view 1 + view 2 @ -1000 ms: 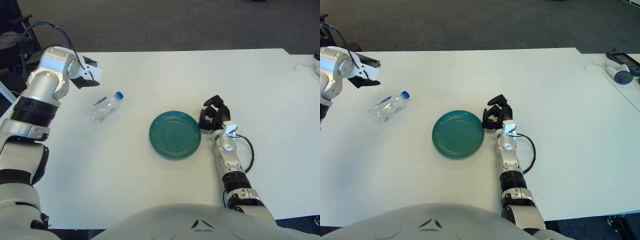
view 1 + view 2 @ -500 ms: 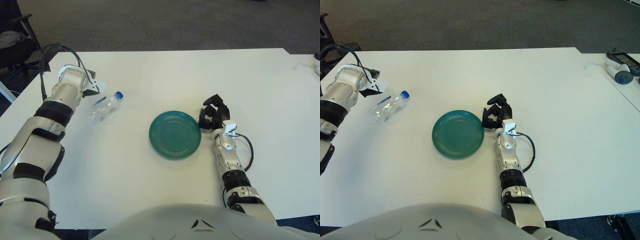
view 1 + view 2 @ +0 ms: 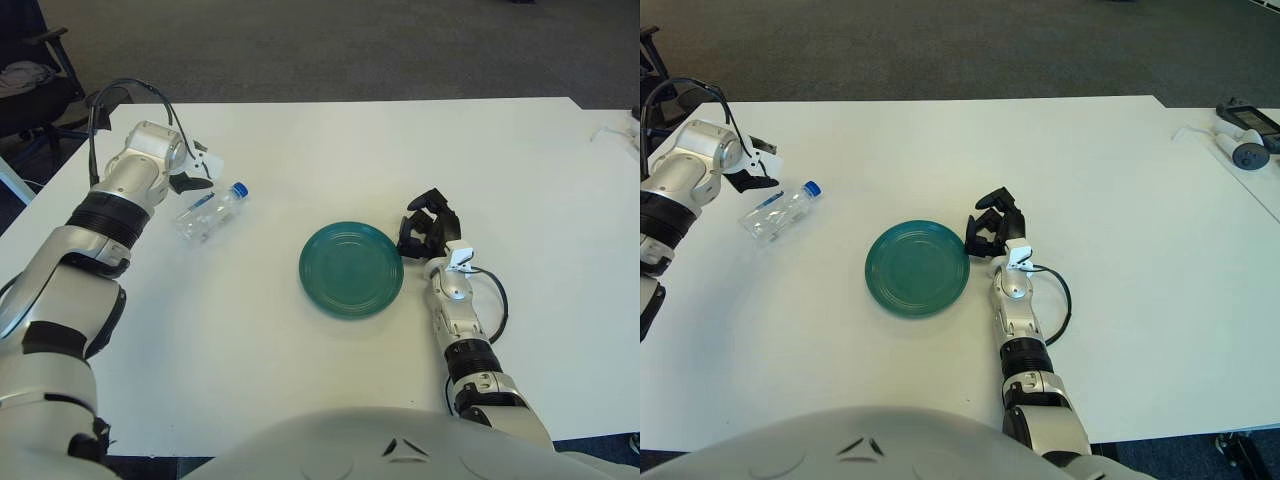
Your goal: Put the bottle into the plate.
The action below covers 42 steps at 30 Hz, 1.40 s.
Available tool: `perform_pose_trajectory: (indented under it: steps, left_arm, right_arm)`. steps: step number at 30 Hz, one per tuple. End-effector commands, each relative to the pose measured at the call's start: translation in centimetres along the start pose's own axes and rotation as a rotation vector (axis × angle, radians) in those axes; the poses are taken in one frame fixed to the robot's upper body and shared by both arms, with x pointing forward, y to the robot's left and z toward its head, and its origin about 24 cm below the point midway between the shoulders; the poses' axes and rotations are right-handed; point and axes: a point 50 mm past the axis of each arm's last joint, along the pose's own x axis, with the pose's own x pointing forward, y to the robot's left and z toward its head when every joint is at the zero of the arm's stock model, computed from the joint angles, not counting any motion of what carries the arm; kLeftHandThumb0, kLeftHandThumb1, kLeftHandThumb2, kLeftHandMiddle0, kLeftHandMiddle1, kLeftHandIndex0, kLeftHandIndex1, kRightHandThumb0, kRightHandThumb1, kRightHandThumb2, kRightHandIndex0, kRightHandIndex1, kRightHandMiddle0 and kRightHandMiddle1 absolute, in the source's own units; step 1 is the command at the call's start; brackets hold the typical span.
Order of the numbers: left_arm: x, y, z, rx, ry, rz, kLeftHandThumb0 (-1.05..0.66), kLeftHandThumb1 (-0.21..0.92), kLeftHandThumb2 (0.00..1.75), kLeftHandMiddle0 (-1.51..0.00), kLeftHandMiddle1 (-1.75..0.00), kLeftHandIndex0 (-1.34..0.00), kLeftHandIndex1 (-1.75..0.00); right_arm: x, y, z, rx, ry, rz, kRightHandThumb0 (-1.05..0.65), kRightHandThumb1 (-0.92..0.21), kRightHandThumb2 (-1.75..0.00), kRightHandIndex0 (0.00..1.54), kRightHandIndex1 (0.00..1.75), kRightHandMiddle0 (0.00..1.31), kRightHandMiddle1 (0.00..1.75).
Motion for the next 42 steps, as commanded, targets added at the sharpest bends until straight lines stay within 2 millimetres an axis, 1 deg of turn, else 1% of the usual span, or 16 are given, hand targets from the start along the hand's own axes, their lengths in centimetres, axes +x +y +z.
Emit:
perform_pose_trajectory:
  steps: [1,5,12,22,30,32,42]
  left_arm:
    - [0.4,-0.4,-0.4,0.008,-0.003,-0.029,-1.05,0.92,1.06,-0.38,0.00,0.00,-0.01]
    - [0.3,-0.3,-0.1,0.029,-0.061,-0.047,-1.05,0.92,1.08,-0.35,0.00,0.00,0.00]
    - [-0.2,0.1,-0.1,0.021,-0.100,-0.057,-1.05,0.92,1.07,-0.32,0.00,0.00,0.00]
    - [-2.3,1.0,-0.5,0.057,-0.165,-0.061,-1.05,0.92,1.05,-0.33,-0.01,0.00,0.00]
    - [-2.2,1.1,-0.3,0.052,-0.181,-0.093,-1.05,0.92,1.07,-0.27,0.00,0.00,0.00]
    - [-1.9,1.1,-0.1,0.048,-0.176,-0.097,-1.05,0.92,1.08,-0.26,0.00,0.00,0.00]
    - [-1.6,0.8,0.3,0.021,-0.164,-0.110,-1.05,0.92,1.09,-0.26,-0.01,0.00,0.00]
  right_arm:
    - [-2.6,-1.2,-4.5,-0.025,0.247,-0.045,0.00,-0.15,-1.47,0.79,1.61,0.51,1.75]
    - [-2.6,-1.1,-4.5,-0.025,0.247,-0.037,0.00,-0.14,-1.48,0.80,1.61,0.51,1.75]
    - [-2.6,-1.2,-4.6,-0.024,0.248,-0.031,0.00,-0.14,-1.49,0.79,1.62,0.51,1.75]
    - [-2.6,-1.0,-4.5,-0.027,0.251,-0.035,0.00,-0.14,-1.48,0.79,1.62,0.51,1.75]
    - [-2.4,-1.0,-4.5,-0.014,0.241,-0.014,0.00,-0.14,-1.49,0.78,1.65,0.51,1.75]
    - [-2.4,-1.0,-4.5,-0.012,0.241,-0.012,0.00,-0.14,-1.50,0.78,1.66,0.51,1.75]
    - [-2.5,-1.0,-4.6,-0.019,0.246,-0.020,0.00,-0.15,-1.48,0.79,1.64,0.51,1.75]
